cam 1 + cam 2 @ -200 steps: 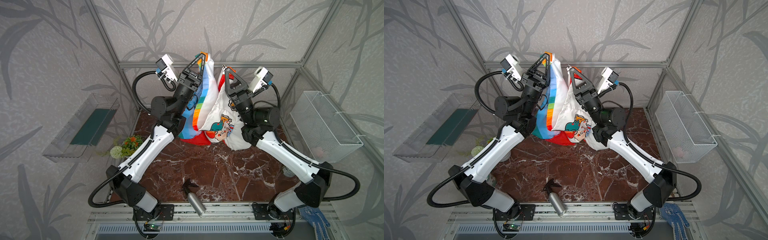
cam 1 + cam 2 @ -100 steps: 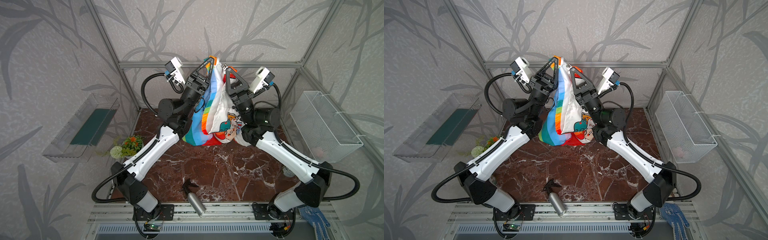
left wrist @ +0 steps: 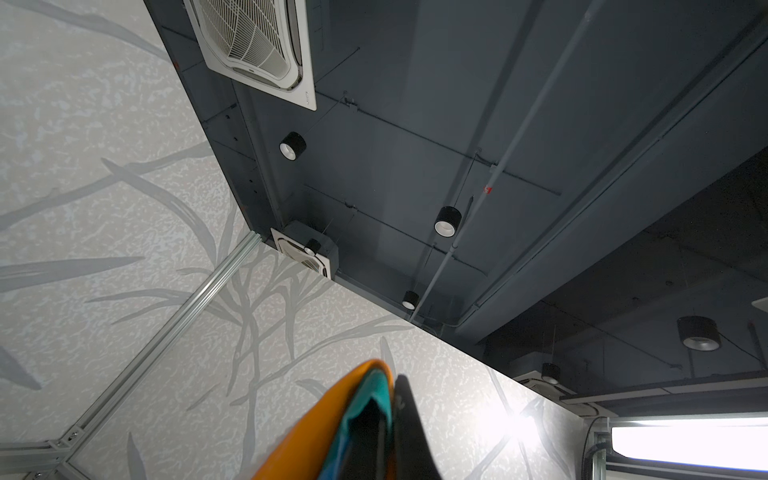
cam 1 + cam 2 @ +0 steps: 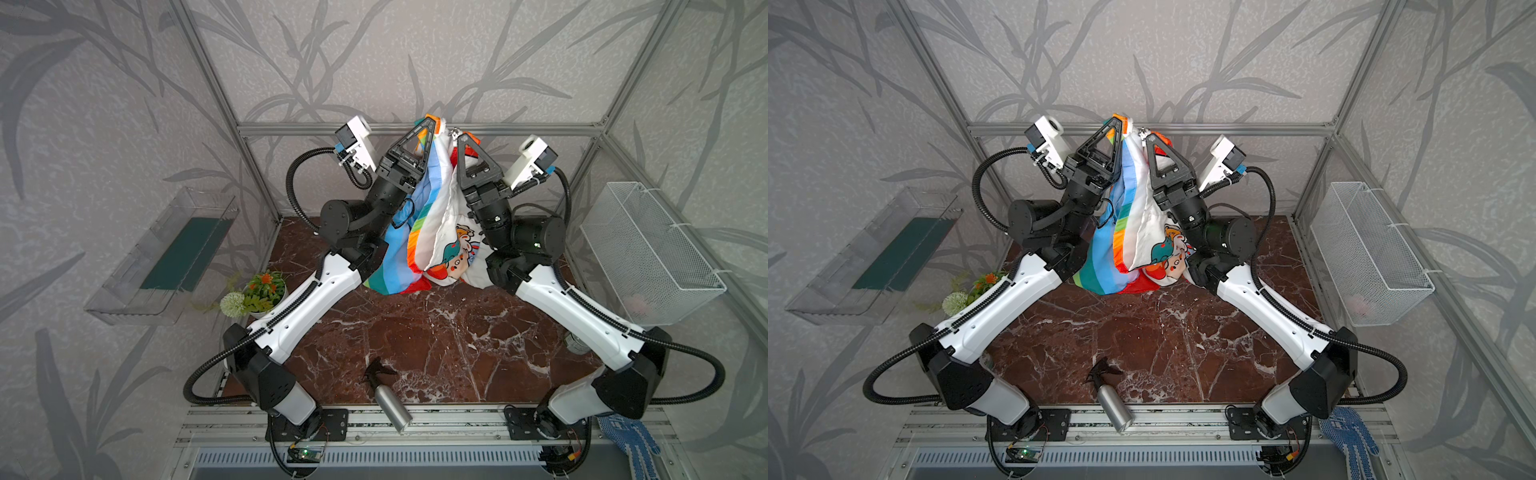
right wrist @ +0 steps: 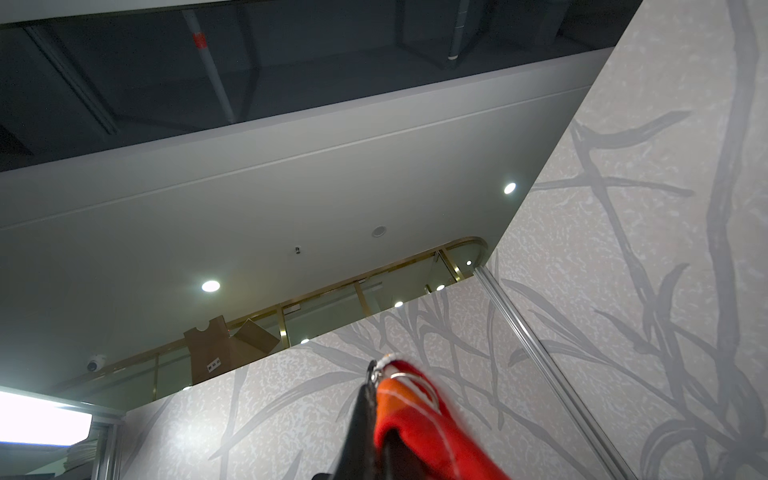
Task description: Zip up the jacket
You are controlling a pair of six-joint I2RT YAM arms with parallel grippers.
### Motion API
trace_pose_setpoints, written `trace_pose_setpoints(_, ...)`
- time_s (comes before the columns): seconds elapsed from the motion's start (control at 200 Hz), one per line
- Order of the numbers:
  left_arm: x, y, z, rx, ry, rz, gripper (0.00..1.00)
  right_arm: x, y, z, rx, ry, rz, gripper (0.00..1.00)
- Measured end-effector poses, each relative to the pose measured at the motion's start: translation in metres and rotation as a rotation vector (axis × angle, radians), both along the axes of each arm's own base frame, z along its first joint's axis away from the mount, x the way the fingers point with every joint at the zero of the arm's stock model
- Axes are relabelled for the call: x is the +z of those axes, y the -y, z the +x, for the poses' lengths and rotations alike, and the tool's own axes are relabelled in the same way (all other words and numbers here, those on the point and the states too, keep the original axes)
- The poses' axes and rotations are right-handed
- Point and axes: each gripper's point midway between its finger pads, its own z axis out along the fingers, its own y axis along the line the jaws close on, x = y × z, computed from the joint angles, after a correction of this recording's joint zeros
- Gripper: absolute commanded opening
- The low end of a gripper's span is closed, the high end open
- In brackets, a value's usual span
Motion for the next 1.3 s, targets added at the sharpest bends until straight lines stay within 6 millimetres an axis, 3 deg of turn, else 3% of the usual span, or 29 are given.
trace_pose_setpoints(0.34, -0.001, 0.001, 0.0, 0.0, 0.0, 0.003, 0.0, 0.016, 0.021, -0.021, -0.062, 0.049, 0.013, 0.0)
trace_pose_setpoints(0.53, -0.001, 0.004, -0.003, -0.011, -0.001, 0.002, 0.0, 0.012, 0.018, -0.009, -0.09, 0.02, 0.008, 0.0)
trace_pose_setpoints(0.75, -0.002, 0.006, -0.003, -0.017, -0.004, 0.003, 0.0, -0.007, 0.003, 0.026, -0.083, -0.05, -0.002, 0.0)
trace_pose_setpoints(0.885, -0.005, 0.007, -0.001, -0.015, -0.012, 0.01, 0.0, -0.015, -0.005, 0.038, -0.056, -0.084, -0.005, 0.0)
trace_pose_setpoints(1.3, -0.01, 0.006, 0.002, 0.036, -0.01, 0.042, 0.0, -0.009, 0.001, 0.026, -0.002, -0.075, 0.014, 0.0)
